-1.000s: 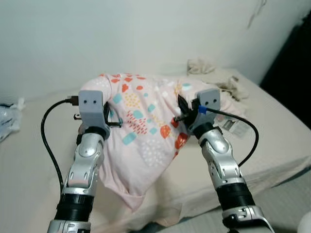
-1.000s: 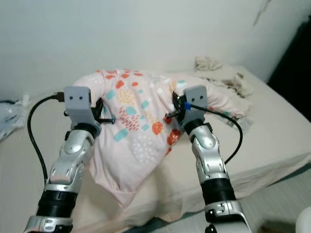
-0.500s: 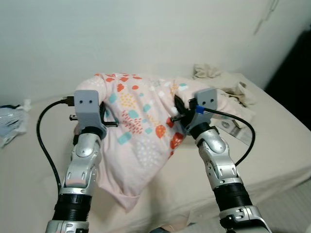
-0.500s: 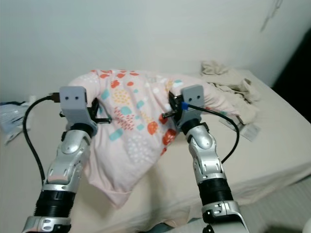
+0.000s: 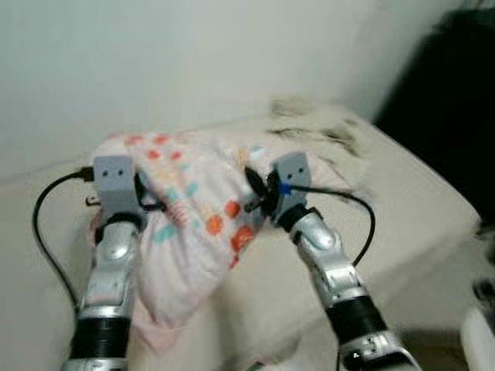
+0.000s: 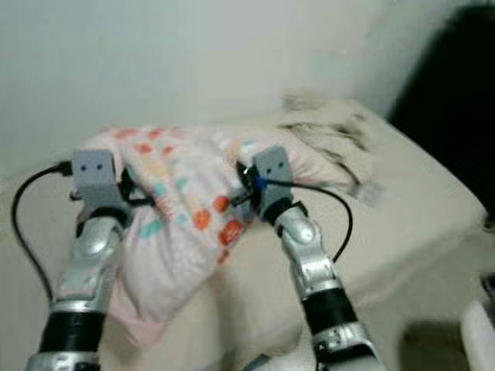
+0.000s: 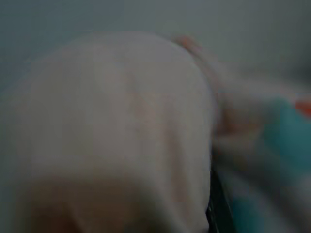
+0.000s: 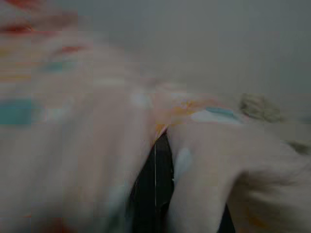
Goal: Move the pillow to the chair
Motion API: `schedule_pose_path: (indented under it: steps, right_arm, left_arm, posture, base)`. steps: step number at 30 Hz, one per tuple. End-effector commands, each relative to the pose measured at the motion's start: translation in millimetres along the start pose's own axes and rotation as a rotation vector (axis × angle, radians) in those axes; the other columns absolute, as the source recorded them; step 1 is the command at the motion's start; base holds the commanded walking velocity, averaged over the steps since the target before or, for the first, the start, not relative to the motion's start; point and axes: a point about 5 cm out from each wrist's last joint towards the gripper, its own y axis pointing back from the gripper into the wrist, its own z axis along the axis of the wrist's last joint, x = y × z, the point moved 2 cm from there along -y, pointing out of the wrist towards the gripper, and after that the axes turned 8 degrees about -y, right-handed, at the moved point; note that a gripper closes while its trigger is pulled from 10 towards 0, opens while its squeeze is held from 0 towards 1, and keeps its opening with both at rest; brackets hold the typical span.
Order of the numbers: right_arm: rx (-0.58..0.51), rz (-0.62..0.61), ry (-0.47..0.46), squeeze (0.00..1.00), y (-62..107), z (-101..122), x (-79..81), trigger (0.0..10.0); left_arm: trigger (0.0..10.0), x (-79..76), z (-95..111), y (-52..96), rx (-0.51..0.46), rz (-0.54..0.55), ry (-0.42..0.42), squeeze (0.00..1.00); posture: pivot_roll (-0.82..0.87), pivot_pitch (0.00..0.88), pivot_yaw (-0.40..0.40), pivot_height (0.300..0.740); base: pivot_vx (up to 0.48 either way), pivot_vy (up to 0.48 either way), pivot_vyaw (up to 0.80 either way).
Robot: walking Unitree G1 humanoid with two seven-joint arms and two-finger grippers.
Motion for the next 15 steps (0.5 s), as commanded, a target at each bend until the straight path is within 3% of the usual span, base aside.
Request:
schedule_pose_path:
  steps: [1,5,8,15]
  right_arm:
    - [-0.071,0.118,0.003,0.0,-15.9,18,36.0,10.0]
    - [-0.001,0.096,0.015,0.0,-11.9,1,29.7,10.0]
    - [0.012,0.096,0.031,0.0,-7.6,-3,26.1,10.0]
    - [0.026,0.084,0.02,0.0,-1.6,-11,23.6,10.0]
  left_arm:
    - [10.0,16.7,-18,6.1,0.042,0.028,0.007,0.0]
    - [10.0,33.3,-37,7.5,0.108,0.094,0.041,0.0]
    - [10.0,42.1,-35,8.0,0.096,0.111,0.015,0.0]
    - [10.0,41.1,-38,11.0,0.092,0.094,-0.004,0.0]
  posture:
    - [-0.06,0.02,-0.019,0.74]
    - [-0.07,0.016,-0.02,0.74]
    - [-0.07,0.016,-0.023,0.74]
    - [-0.08,0.018,-0.016,0.74]
  base:
    - [0.0,0.0,0.0]
    - [0.0,0.0,0.0]
    - [0.0,0.0,0.0]
    - [0.0,0.0,0.0]
